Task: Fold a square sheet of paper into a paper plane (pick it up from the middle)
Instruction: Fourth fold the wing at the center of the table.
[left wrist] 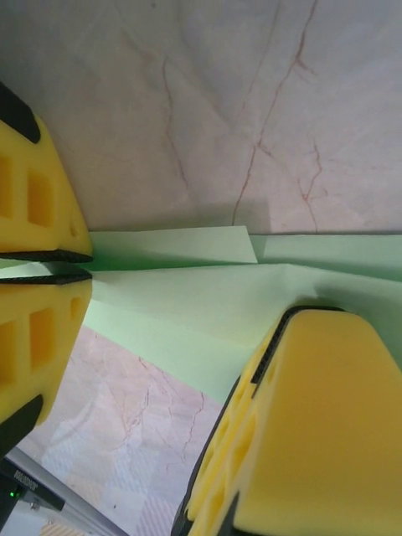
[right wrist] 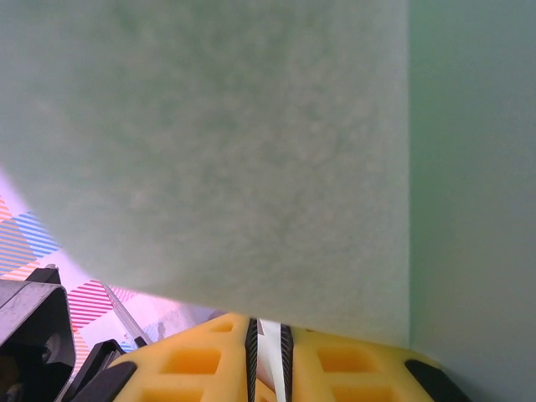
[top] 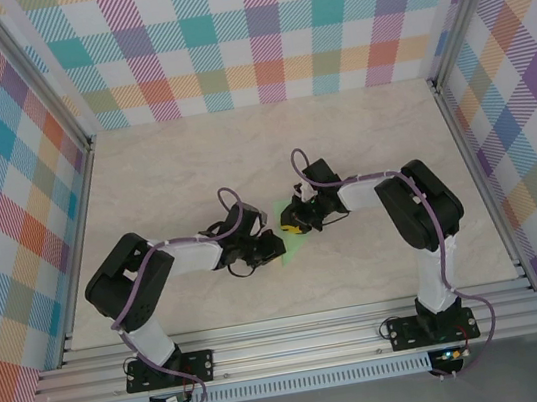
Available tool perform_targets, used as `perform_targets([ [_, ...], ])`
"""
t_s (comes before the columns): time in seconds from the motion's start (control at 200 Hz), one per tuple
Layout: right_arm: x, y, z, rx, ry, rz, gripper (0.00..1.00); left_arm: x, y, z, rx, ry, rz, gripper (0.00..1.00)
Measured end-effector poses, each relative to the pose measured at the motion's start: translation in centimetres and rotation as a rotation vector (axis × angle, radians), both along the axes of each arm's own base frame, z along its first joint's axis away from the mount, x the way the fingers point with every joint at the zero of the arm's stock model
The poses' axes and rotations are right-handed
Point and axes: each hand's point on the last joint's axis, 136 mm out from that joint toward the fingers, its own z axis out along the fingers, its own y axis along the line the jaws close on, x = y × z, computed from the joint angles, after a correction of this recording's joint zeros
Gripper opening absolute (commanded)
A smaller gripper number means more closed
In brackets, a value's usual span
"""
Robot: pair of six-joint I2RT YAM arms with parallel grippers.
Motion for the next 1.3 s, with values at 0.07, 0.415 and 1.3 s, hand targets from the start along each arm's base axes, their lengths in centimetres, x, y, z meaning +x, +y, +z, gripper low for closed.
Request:
perform_targets([
  [0.07,0.0,0.0,0.0,0.000,0.000,0.000,0.18,-0.1,0.0,-0.1,0.011,0.006,-0.009,0.11],
  [0.415,0.0,0.0,0.0,0.000,0.000,0.000,0.18,-0.3,-0.2,-0.1,0.026,-0.004,-0.042,0.16],
  [1.3,0.0,0.0,0.0,0.000,0.000,0.000,0.19,-1.1,-0.2,0.3,0.105,-0.002,-0.139,0.22],
])
